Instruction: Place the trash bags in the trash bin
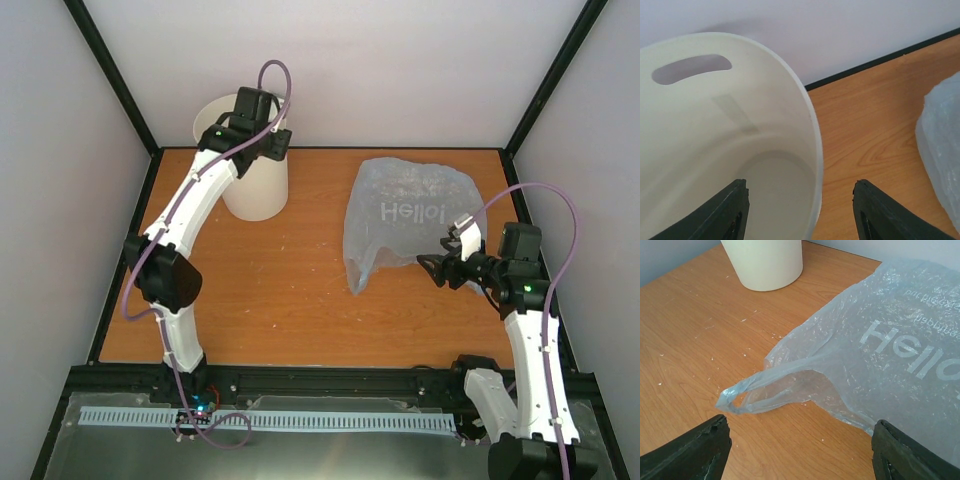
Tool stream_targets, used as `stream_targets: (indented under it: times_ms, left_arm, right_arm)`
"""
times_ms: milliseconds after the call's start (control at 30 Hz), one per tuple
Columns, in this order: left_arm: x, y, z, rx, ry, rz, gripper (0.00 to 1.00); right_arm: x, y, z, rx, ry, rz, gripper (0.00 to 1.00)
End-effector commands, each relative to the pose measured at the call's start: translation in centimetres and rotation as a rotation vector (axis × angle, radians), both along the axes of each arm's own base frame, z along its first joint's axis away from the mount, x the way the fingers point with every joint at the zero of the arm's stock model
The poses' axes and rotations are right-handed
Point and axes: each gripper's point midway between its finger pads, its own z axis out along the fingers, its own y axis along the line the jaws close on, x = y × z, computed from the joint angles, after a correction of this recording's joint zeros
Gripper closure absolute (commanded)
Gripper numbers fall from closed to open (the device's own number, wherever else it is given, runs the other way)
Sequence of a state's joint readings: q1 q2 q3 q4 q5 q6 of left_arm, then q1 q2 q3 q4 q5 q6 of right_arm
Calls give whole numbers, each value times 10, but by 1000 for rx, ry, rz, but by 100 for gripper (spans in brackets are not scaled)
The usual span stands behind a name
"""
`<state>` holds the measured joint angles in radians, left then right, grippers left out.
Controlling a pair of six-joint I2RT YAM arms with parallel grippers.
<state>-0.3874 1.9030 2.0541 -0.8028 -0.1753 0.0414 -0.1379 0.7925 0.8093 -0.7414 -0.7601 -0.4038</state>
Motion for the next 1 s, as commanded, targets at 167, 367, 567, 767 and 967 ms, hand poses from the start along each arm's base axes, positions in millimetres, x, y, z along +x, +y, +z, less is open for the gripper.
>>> stream_targets:
  times_ms: [167, 367, 567, 767, 967]
  left_arm:
    - [-19, -17, -11, -78, 70, -84, 57]
    - [-29, -14, -12, -84, 81, -70, 71]
    - [-56, -29, -12, -68, 96, -100, 83]
    - [-84, -29, -10, -62, 119, -92, 93]
    - [-119, -43, 18, -151, 84, -163, 99]
  right_arm:
    - [-10, 5, 14, -5, -78, 28, 23]
    - [-7, 5, 12, -4, -67, 29, 23]
    - [-5, 3, 11, -14, -69, 24, 23]
    - [-2, 2, 8, -17, -54, 21, 23]
    - [-3, 4, 8, -20, -58, 24, 22]
